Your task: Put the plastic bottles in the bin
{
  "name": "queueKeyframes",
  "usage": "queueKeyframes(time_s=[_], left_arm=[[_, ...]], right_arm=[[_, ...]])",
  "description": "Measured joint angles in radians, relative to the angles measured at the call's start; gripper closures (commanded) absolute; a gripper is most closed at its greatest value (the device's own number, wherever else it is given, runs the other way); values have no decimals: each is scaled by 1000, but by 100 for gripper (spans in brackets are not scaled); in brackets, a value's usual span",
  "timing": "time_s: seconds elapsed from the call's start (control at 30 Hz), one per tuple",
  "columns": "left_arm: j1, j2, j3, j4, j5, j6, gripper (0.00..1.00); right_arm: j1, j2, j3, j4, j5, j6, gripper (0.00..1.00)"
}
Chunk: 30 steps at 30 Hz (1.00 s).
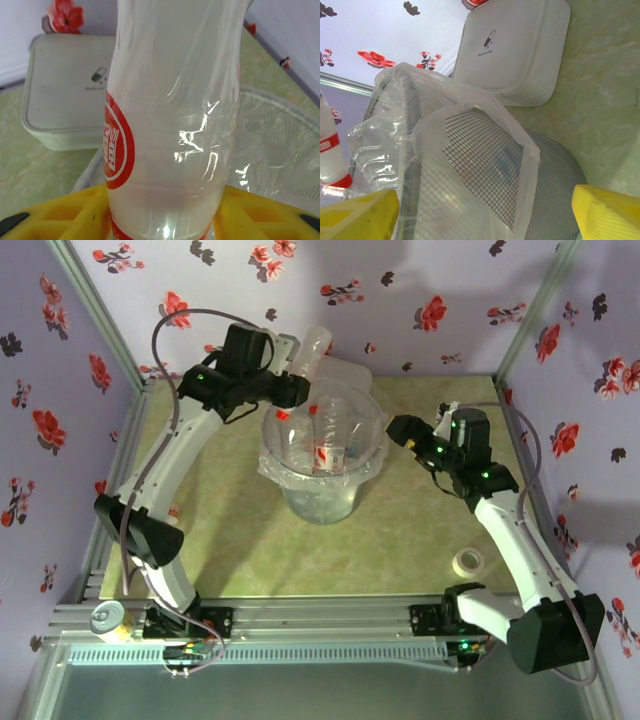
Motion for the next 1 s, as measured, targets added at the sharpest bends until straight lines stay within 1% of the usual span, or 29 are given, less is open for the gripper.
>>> queueKeyframes(time_s=[0.1,0.17,0.27,0.33,0.37,0.43,0.53,0.57,0.7,0.93,1.0], left_arm=[[-7,6,2,-51,18,32,47],[-12,6,2,-82,34,64,44],[-21,7,6,-127,50,105,30],[-23,10,20,-151,58,131,18],[-23,10,23,-158,61,137,14],[-23,10,29,-169,60,153,12],[-23,11,48,-172,58,159,11],[-23,12,60,-171,55,159,12],[-23,18,106,-131,46,143,21],[-23,77,152,3,-4,74,49],[-23,102,152,44,-13,50,54]], right_arm=[[-1,0,-3,0,0,0,10],[-4,0,-6,0,0,0,10],[-6,0,-7,0,0,0,10],[-6,0,-7,0,0,0,10],[-6,1,-7,0,0,0,10],[-6,2,-7,0,0,0,10],[-6,5,-7,0,0,0,10],[-6,7,-7,1,0,0,10],[-6,12,-7,1,-1,1,10],[-6,13,-9,1,-3,1,10],[-6,13,-13,2,-8,1,10]])
